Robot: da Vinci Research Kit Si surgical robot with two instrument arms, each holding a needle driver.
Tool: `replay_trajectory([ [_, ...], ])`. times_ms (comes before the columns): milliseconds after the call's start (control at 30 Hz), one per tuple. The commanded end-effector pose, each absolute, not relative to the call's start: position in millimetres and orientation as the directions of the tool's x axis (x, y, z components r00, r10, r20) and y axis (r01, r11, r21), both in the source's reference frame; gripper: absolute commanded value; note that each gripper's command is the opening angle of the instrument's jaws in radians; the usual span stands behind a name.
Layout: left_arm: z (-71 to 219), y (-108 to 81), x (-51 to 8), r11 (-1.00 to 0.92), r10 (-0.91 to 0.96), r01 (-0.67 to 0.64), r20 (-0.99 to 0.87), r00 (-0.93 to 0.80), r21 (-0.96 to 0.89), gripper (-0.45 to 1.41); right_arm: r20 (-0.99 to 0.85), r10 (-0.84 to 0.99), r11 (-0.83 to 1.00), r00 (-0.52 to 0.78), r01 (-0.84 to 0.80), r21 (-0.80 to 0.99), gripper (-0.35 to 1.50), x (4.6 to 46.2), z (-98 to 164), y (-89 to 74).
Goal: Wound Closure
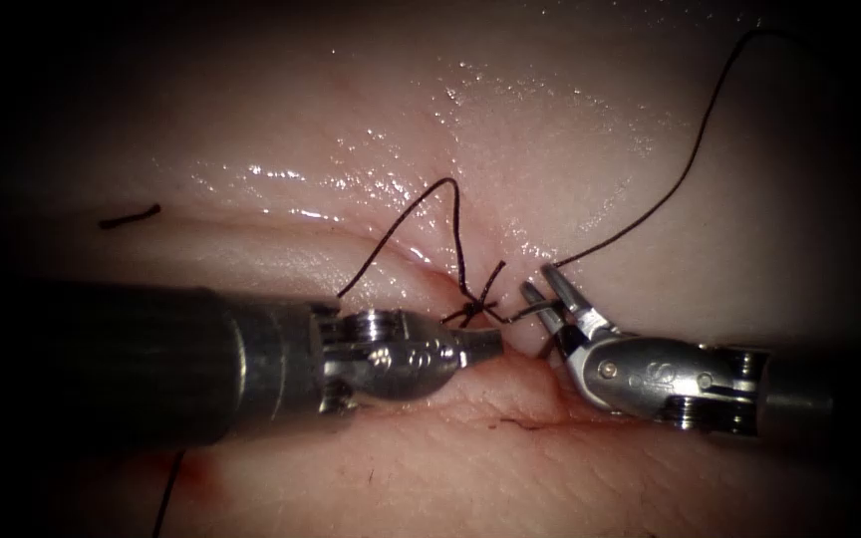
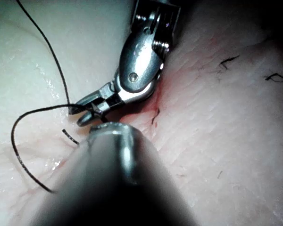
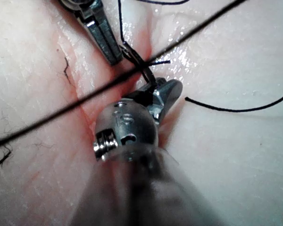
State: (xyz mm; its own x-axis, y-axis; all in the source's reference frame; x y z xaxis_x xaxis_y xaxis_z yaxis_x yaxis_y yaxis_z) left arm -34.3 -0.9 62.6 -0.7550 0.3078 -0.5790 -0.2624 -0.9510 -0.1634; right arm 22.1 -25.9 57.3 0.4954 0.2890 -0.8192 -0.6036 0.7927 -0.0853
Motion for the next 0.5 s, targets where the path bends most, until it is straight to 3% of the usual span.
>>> replay_trajectory([
  [33,64.2,-1.7,-35.2,-0.955,0.298,-0.241,-0.576,-0.761,-0.175,-0.45,-0.824,0.275,0.792,0.495,-0.602,-0.097,-0.35,23.0,57.2,-25.8],
  [500,70.9,-6.5,-35.3,-0.943,0.295,-0.178,-0.464,-0.836,-0.280,-0.45,-0.845,0.173,0.816,0.506,-0.554,-0.165,-0.35,24.0,54.2,-24.7],
])
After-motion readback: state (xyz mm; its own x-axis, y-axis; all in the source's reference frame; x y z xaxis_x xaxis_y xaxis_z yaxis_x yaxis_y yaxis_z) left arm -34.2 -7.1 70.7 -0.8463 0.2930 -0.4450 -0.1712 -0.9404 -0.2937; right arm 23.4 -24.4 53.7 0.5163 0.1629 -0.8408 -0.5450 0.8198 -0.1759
